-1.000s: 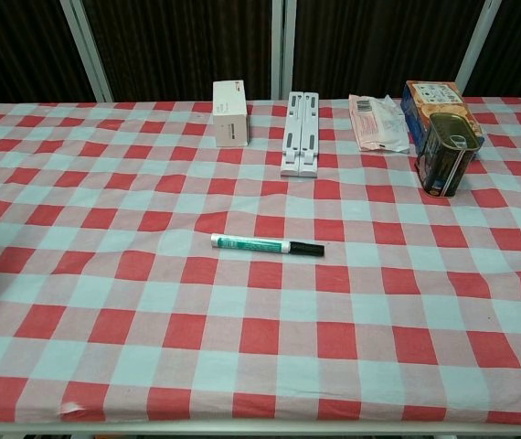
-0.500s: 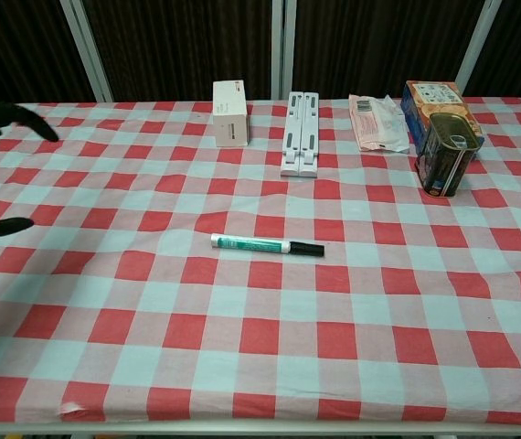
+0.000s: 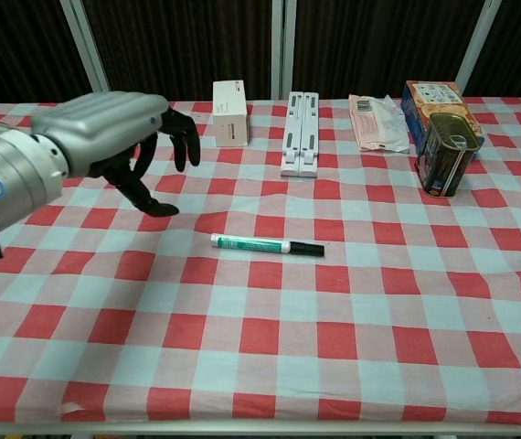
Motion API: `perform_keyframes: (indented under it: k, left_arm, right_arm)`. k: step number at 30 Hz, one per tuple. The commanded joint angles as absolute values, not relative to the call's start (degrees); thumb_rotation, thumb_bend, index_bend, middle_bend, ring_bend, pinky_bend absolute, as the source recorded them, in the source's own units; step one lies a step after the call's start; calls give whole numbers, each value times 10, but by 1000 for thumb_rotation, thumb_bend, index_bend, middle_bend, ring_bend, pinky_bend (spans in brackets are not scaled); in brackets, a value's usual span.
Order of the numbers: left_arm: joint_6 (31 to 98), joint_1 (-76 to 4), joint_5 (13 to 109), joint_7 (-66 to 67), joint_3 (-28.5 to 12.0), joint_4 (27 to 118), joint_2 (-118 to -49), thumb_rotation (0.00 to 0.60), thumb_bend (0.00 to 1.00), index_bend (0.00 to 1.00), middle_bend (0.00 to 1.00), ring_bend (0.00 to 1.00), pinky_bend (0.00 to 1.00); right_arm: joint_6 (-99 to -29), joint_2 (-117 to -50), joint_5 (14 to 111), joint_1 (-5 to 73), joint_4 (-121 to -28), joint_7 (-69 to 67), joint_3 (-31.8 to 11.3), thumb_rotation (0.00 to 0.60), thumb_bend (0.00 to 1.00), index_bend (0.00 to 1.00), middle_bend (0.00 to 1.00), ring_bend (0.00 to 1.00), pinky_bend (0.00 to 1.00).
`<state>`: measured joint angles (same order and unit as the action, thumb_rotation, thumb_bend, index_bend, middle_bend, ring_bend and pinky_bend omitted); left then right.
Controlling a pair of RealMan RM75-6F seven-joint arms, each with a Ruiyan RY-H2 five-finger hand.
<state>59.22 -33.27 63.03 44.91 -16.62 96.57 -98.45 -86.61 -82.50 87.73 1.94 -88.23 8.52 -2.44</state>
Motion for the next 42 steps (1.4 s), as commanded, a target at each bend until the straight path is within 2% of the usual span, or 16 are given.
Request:
perform_keyframes:
  k: [1, 5, 11, 42]
  left_arm:
    - [577, -385, 530, 525, -174, 944, -1026, 600, 181, 439, 467, 774, 802]
    - [593, -421, 465, 575, -167, 924, -1059, 600, 182, 439, 468, 792, 809]
    - [604, -462, 420, 605, -159, 891, -1091, 600, 192, 440, 466, 822, 821]
    - [617, -549, 376, 620, -128, 770, -1146, 600, 263, 469, 489, 842, 835]
  right_arm:
    - [-865, -824, 875, 20, -883, 85, -25, 600, 0, 30, 139, 0, 0]
    - [-862, -824, 873, 21, -882, 85, -25, 600, 0, 31, 139, 0, 0]
    - [-857, -828, 870, 23, -876, 80, -24, 600, 0, 31, 139, 0, 0]
    - [-847, -840, 859, 25, -846, 60, -20, 600, 0, 31, 137, 0, 0]
